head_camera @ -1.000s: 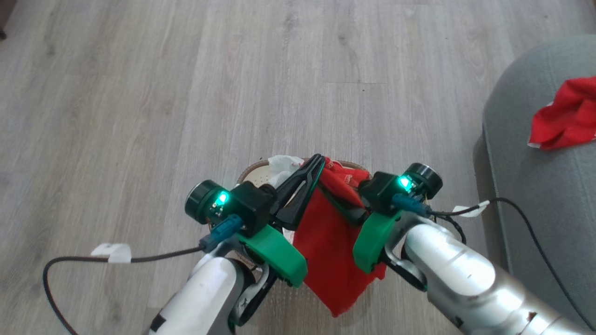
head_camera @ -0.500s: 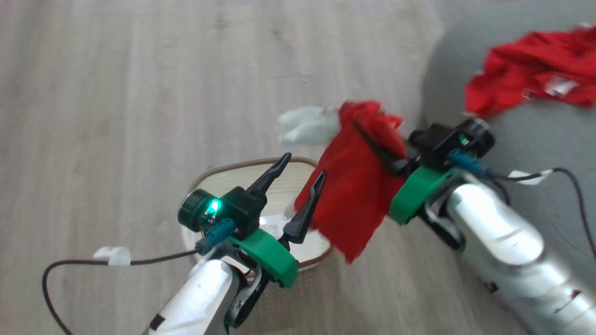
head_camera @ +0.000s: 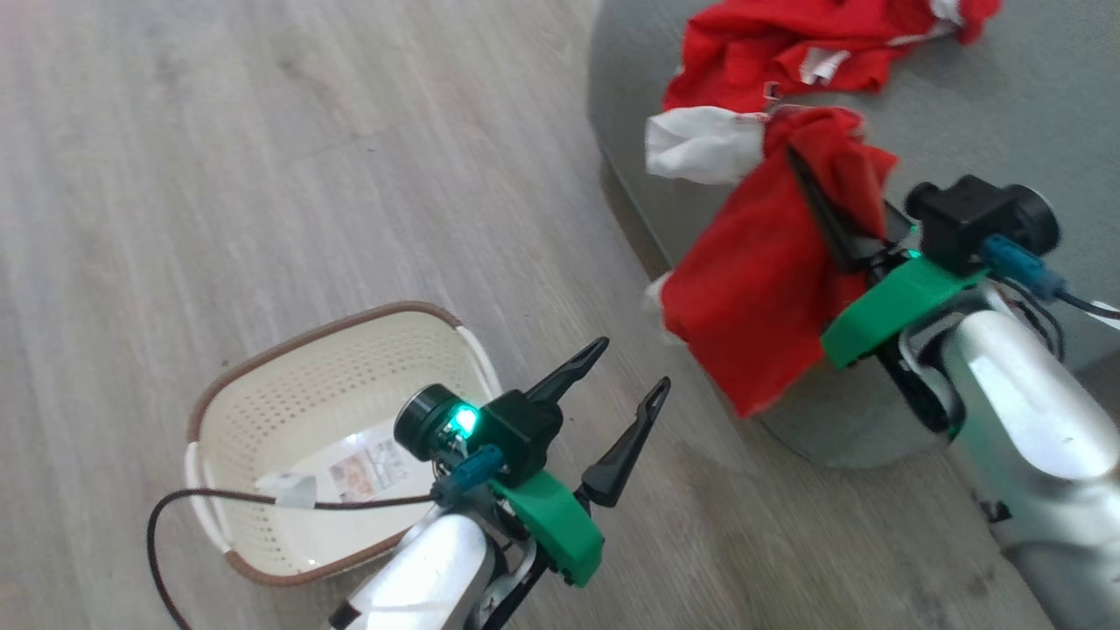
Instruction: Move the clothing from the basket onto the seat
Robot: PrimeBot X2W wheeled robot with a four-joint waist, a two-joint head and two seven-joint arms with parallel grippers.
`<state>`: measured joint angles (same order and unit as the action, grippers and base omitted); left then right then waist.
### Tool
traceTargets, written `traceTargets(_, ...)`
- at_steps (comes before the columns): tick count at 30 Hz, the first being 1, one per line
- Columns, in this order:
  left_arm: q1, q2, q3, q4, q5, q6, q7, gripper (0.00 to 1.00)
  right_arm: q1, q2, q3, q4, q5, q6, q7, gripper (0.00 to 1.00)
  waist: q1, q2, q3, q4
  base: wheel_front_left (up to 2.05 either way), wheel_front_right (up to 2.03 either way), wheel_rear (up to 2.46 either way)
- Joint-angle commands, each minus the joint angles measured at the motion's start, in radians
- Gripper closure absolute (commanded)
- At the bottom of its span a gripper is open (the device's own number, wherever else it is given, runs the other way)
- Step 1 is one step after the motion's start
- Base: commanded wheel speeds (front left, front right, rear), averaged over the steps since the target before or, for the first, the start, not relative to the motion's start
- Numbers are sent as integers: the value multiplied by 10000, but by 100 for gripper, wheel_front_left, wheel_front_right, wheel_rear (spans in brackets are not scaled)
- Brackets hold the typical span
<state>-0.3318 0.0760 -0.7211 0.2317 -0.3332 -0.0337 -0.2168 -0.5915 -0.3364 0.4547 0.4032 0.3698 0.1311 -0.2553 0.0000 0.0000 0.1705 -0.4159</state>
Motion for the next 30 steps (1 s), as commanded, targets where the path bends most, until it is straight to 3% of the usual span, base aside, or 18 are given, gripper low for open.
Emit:
traceTargets(1, -511, -73, 248, -287, 14, -43, -86, 0, -51, -82, -48, -381, -54, -4, -65, 100, 0, 0, 175, -208, 0, 0, 0)
traceTargets(7, -768, -112, 142, -258, 13, -6, -72, 0, -53, -146, -856, -656, -141, -4, -65, 100, 0, 0, 676, -156, 0, 0, 0)
traceTargets(11, -1165, -38, 147, -418, 153, 31, 104, 0, -482, -90, -1564, -759, -146, -4, -65, 100, 0, 0, 1619, 76, 0, 0, 0)
traceTargets(15, -1766, 159, 199, -711, 383, 26, 375, 0, -1820, -92, -2677, -563, -22, -4, -65, 100, 0, 0, 2964, 394, 0, 0, 0)
traceTargets(16, -2038, 270, 259, -816, 469, 44, 541, 0, -2793, -210, -3532, -300, 6, -4, -65, 100, 0, 0, 3666, 592, 0, 0, 0)
traceTargets(18, -2202, 351, 376, -903, 469, 88, 595, 0, -3805, -338, -4253, 36, 8, -4, -65, 100, 0, 0, 4248, 798, 0, 0, 0)
traceTargets(22, -2299, 470, 391, -931, 500, 98, 611, 0, -5992, -983, -6081, 925, -40, -4, -60, 100, 0, 0, 5073, 1370, 0, 0, 0)
traceTargets(25, -2383, 478, 306, -1052, 576, 117, 648, 0, -7333, -1965, -7165, 1739, -667, -4, 181, 100, 0, 0, 5669, 1847, 0, 0, 0)
traceTargets(27, -2460, 525, 327, -1182, 626, 172, 667, 0, -7962, -2524, -7749, 2254, -1188, -4, 325, 100, 0, 0, 6114, 2049, 0, 0, 0)
traceTargets(30, -2538, 708, 385, -1403, 733, 280, 808, 0, -8415, -2874, -8795, 3063, -1710, -4, 347, 100, 0, 0, 6787, 2142, 0, 0, 0)
